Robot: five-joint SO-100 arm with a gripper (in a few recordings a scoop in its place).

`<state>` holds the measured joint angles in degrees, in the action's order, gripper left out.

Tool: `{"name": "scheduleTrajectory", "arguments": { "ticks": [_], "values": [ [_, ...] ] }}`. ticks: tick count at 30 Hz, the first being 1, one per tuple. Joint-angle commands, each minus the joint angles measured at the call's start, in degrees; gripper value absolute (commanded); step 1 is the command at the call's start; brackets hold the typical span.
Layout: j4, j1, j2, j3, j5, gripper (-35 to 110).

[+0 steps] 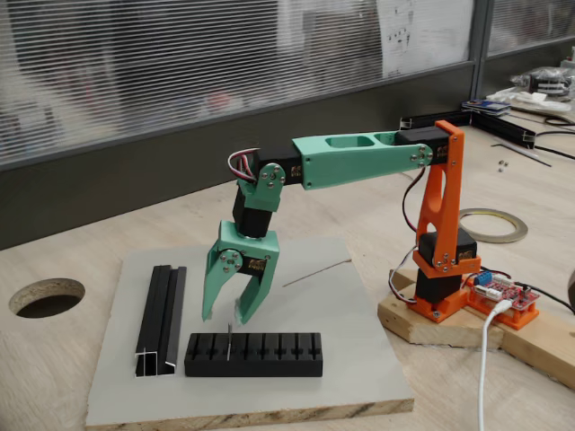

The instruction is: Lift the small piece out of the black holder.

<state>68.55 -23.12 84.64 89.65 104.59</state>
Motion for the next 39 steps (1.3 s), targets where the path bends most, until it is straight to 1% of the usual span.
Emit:
{"name": "scheduleTrajectory", "arguments": {
  "ticks": [1,4,39],
  "values": [
    [0.4,-0.9,-1.1,-0.4,1.4,33],
    [0.4,-1.0,-3.9,-1.1,1.4,34],
    [1.0,-0.7,-4.0,-1.2,1.4,33]
  ]
}}
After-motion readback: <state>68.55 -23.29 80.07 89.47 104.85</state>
